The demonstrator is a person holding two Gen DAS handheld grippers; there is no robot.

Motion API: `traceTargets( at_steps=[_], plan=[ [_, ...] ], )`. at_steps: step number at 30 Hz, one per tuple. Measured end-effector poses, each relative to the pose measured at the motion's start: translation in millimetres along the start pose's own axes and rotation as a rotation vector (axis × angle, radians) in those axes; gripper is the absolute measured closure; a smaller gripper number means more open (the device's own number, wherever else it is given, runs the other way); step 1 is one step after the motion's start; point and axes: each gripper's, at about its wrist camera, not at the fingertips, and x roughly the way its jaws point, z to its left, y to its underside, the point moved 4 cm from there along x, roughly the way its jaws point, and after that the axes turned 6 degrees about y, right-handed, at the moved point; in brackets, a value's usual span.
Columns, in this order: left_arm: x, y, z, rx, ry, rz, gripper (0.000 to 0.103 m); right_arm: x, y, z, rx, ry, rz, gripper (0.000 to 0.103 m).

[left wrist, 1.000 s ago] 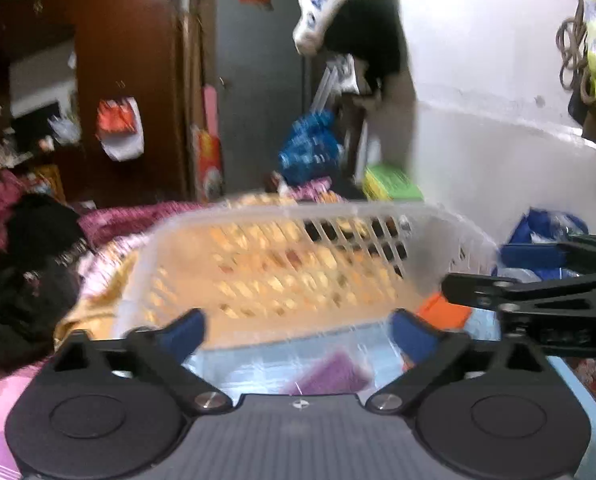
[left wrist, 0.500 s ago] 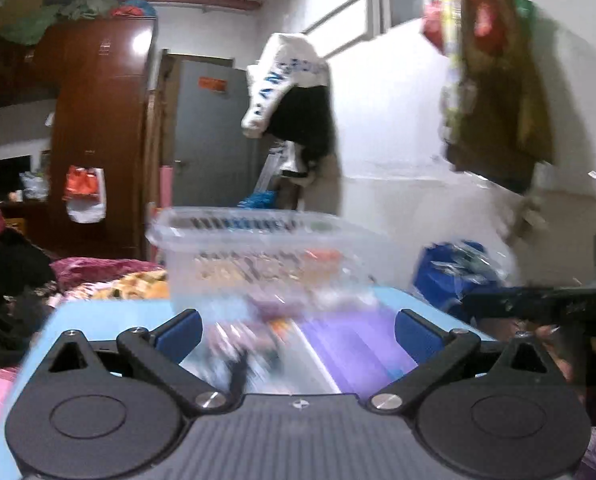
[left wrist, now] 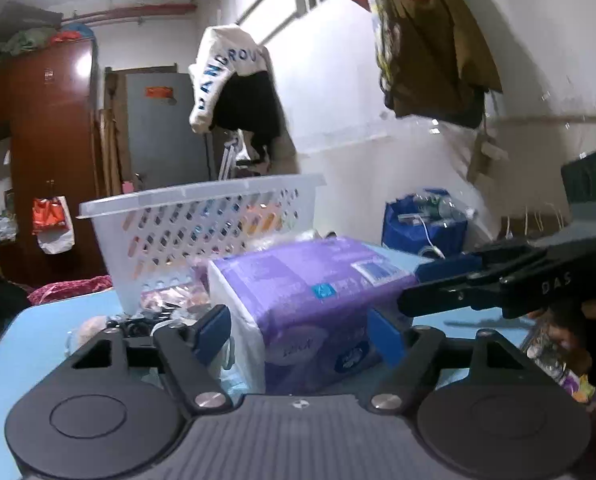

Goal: Organize objects
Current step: 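Grasp the large purple pad package between both grippers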

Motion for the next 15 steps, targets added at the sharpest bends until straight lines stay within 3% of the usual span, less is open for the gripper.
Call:
traceTargets(
  at_steps=[5,15],
  plan=[
    [5.0,8.0,-5.0,0.095,-0.005,0.037,0.024,4.5,9.3,11.3,-0.034,-0.045,0.014,0.031],
    [9.8,15.1,-5.6,0.129,0.026,0.074,0.024,5.1,13.3,17.2,-0.079,-0.082,0.016,0.037]
  ],
)
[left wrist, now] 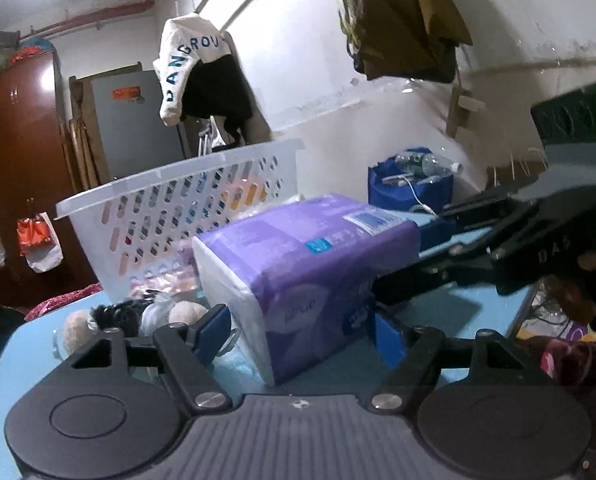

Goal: Organize objects
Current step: 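Grasp the large purple pad package between both grippers, then lift the purple package with both grippers over the basket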

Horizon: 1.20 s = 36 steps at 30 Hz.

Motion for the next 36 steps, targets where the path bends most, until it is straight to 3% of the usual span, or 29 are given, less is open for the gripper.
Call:
traceTargets(
  at_steps=[3,5,8,11,17,26,31,36],
  plan=[
    [1.2,-0.1,-0.1,-0.018,-0.004,0.000,0.025,-0.5,-0.2,0.2,-0.001,0.005,-0.003,0.040],
    [-1.7,-1.0,5.0,-0.059,-0.005,-0.017,0.035,-2.8,-0.1,1.3,-0.022,0.026,-0.003,0.043],
    [-7.0,1.9,14.8,-0.131,0.046,-0.053,0.041,-5.6,-0.7,0.1,-0.018,0.029,-0.007,0.045],
    [-10.4,2.8,13.5,-0.138,0.037,-0.076,0.046,-8.2,-0.7,1.5,-0.024,0.044,-0.022,0.049],
    [-21.3,2.2,21.9,-0.205,0.085,-0.134,0.051,-21.4,-3.8,4.8,-0.040,0.056,-0.063,0.055],
    [-33.7,-7.4,21.1,-0.226,0.081,-0.194,0.052,-31.5,-16.2,15.9,-0.079,0.091,-0.113,0.058],
    [-47.3,-38.6,27.5,-0.206,0.058,-0.256,0.052,-39.0,-43.9,23.6,-0.110,0.114,-0.164,0.058],
    [-50.8,-106.3,56.0,-0.175,0.016,-0.303,0.052,-34.7,-111.5,22.0,-0.150,0.132,-0.224,0.058]
  ],
)
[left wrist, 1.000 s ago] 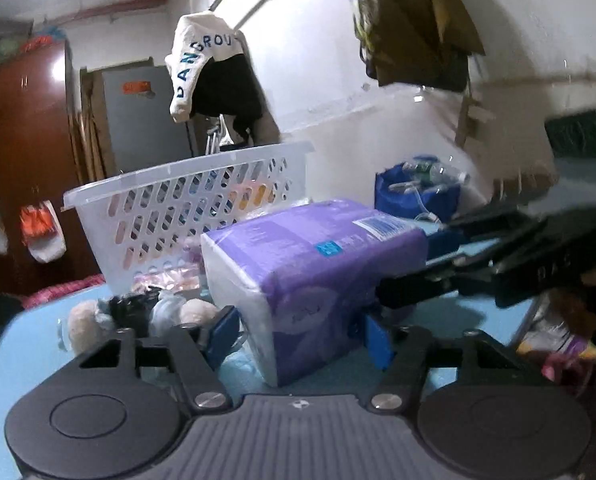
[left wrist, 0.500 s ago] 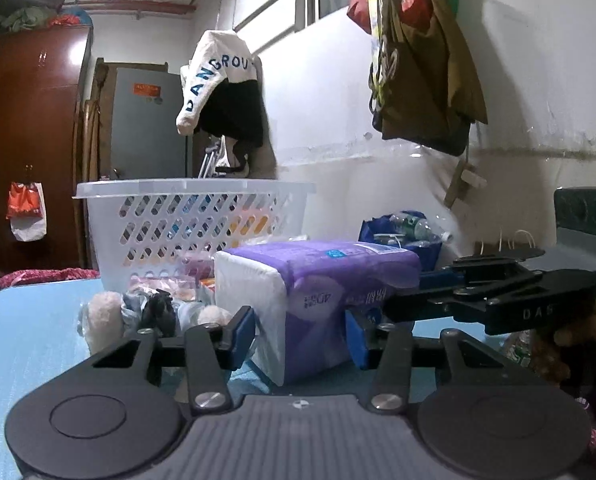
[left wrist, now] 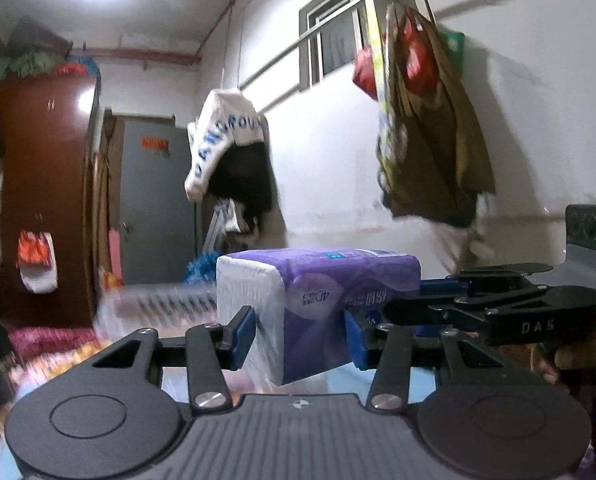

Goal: Organize objects
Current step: 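Lift the purple package with both grippers over the basket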

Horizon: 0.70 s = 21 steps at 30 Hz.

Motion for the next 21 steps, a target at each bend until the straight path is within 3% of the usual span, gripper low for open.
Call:
traceTargets(
  at_steps=[4,8,15,21],
  plan=[
    [30.0,-45.1,20.6,0.019,-0.035,0.011,0.052,31.5,-38.7,-11.7,-0.012,0.013,-0.005,0.059],
    [72.7,-58.7,54.7,-0.027,-0.061,0.079,0.052,77.4,-53.2,-24.8,0.003,0.028,0.057,0.059],
    [150.3,-17.7,127.2,-0.178,-0.114,0.316,0.052,178.2,-7.3,-40.0,0.060,0.033,0.344,0.060],
    [166.3,4.5,147.7,-0.213,-0.168,0.405,0.052,209.4,17.5,-34.5,0.062,0.052,0.470,0.060]
  ],
)
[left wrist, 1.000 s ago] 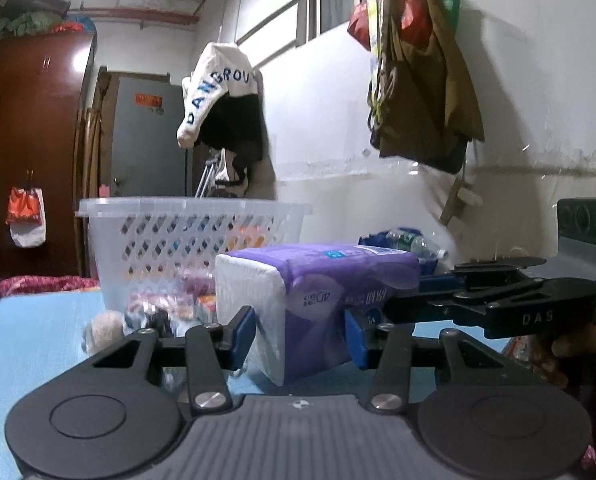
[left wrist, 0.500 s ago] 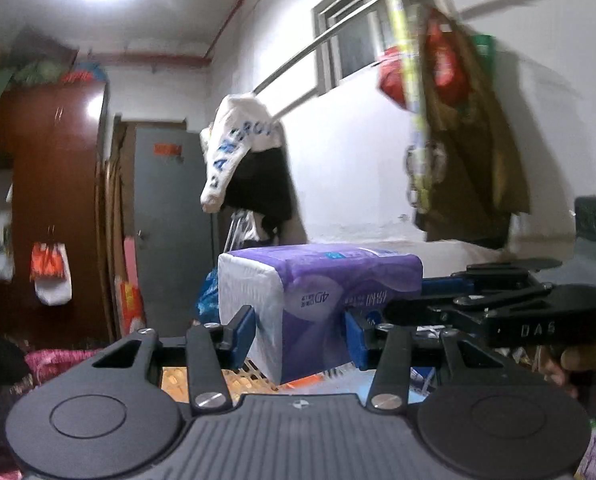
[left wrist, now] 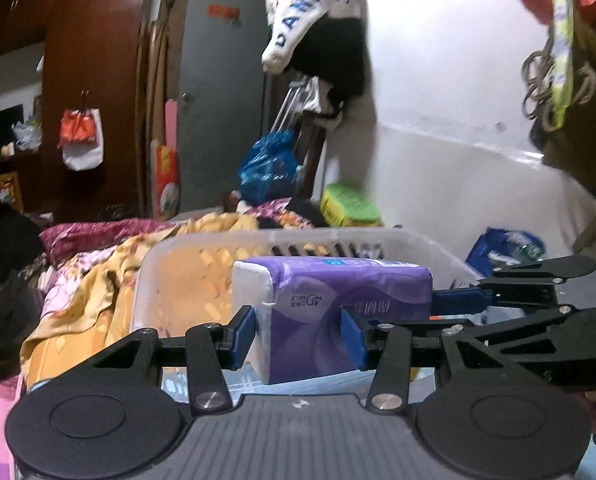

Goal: Organize objects
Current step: 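Lift the purple package with both grippers over the basket, then open both grippers to release the package into the basket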

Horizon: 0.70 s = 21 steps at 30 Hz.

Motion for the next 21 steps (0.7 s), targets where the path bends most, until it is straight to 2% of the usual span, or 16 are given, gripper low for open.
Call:
traceTargets(
  at_steps=[3,8,10,12,13,14,15,17,19,20,21],
  plan=[
    [2.2,1.4,1.9,0.005,-0.015,0.011,0.052,2.9,1.4,2.4,-0.017,0.009,0.029,0.060],
    [4.4,4.6,5.3,-0.006,-0.018,0.013,0.052,0.0,1.6,1.9,-0.031,0.030,0.035,0.060],
    [5.7,5.4,4.0,-0.001,-0.042,0.002,0.052,2.9,-4.4,0.7,-0.044,0.036,0.031,0.060],
    [-3.3,3.5,1.2,0.013,-0.070,-0.047,0.045,-0.8,-6.0,2.6,-0.049,0.039,0.016,0.059],
    [-9.2,1.7,-0.6,0.020,-0.074,-0.070,0.035,-3.2,-9.0,2.3,-0.049,0.047,0.001,0.058],
    [-17.4,0.1,-2.6,0.028,-0.082,-0.100,0.028,-9.2,-8.9,1.5,-0.043,0.061,-0.019,0.050],
    [-27.6,-0.9,-5.7,0.039,-0.089,-0.127,0.025,-12.4,-12.6,-2.2,-0.039,0.076,-0.035,0.037],
    [-49.1,0.9,-12.7,0.055,-0.075,-0.176,0.022,-30.1,-10.8,-5.6,-0.013,0.109,-0.091,0.021],
    [-76.2,12.7,-20.0,0.063,-0.052,-0.210,0.018,-57.0,-1.5,-7.3,0.033,0.074,-0.170,0.011],
    [-88.0,21.3,-22.7,0.060,-0.043,-0.223,0.017,-71.1,7.0,-6.1,0.058,0.055,-0.207,0.002],
    [-101.9,35.1,-26.3,0.062,-0.048,-0.231,0.017,-82.4,15.4,-3.9,0.080,0.046,-0.236,0.000]
  ],
)
